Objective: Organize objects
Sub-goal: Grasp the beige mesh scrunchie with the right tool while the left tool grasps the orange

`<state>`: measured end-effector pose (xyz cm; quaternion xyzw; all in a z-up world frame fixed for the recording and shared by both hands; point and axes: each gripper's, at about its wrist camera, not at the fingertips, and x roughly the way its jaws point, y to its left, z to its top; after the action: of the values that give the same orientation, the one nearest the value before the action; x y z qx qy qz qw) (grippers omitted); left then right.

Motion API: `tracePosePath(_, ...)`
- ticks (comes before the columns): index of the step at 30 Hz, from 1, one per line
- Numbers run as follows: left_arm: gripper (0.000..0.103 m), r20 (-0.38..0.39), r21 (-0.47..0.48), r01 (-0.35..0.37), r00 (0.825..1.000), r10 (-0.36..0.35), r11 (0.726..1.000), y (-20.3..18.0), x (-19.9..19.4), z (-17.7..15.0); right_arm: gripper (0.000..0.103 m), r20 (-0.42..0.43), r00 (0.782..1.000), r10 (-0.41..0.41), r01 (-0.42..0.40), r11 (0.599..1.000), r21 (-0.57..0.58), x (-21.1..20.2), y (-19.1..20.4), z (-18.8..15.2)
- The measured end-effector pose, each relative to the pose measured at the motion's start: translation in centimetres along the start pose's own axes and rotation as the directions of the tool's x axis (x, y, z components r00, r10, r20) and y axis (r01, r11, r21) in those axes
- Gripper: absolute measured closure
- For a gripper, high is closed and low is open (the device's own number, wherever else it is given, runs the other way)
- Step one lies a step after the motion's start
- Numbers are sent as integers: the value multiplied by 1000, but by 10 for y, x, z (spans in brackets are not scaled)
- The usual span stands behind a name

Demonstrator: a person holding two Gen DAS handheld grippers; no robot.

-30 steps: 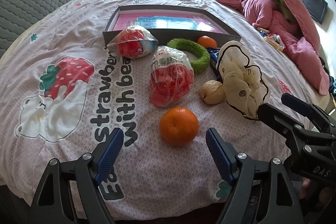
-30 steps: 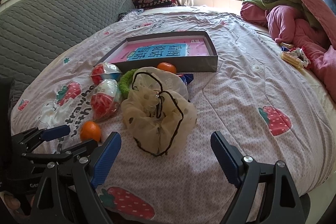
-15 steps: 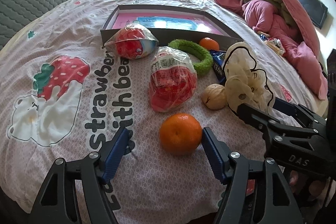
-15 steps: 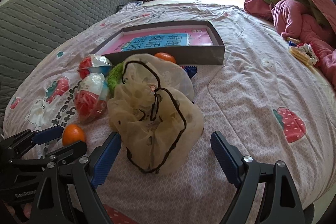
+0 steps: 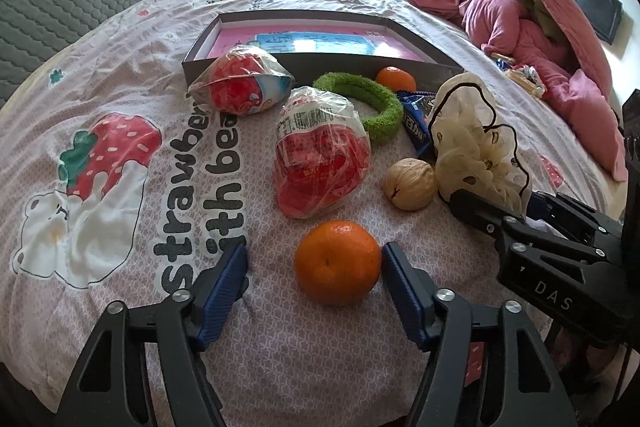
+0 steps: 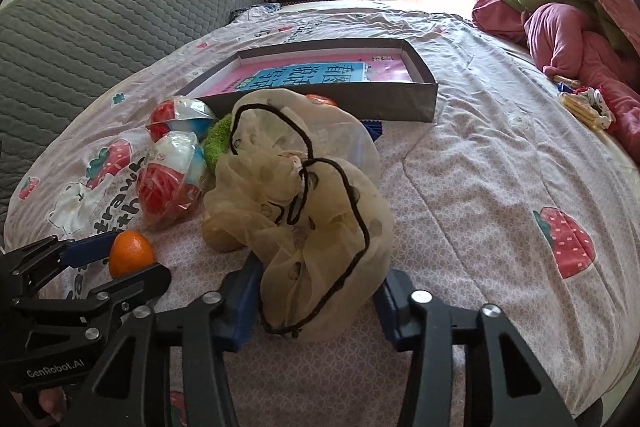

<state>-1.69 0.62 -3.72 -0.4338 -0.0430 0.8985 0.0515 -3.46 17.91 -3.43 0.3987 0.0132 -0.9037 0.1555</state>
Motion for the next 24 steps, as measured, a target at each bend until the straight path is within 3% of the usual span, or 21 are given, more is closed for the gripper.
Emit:
tracePosePath(4, 41, 7, 1, 2, 1000, -2, 1000, 1, 1, 1, 74, 18, 1000, 10, -10, 1000, 2, -2, -2, -2)
tracePosePath(9, 64, 28, 1, 32, 999, -32, 999, 2, -4, 1, 84, 33, 999, 29, -29, 1000, -5, -6, -2, -4)
tracePosePath(24, 65, -1, -2, 50, 999, -50, 999, 3, -12, 2, 88, 83, 996, 45, -43, 999, -28, -21, 2, 15)
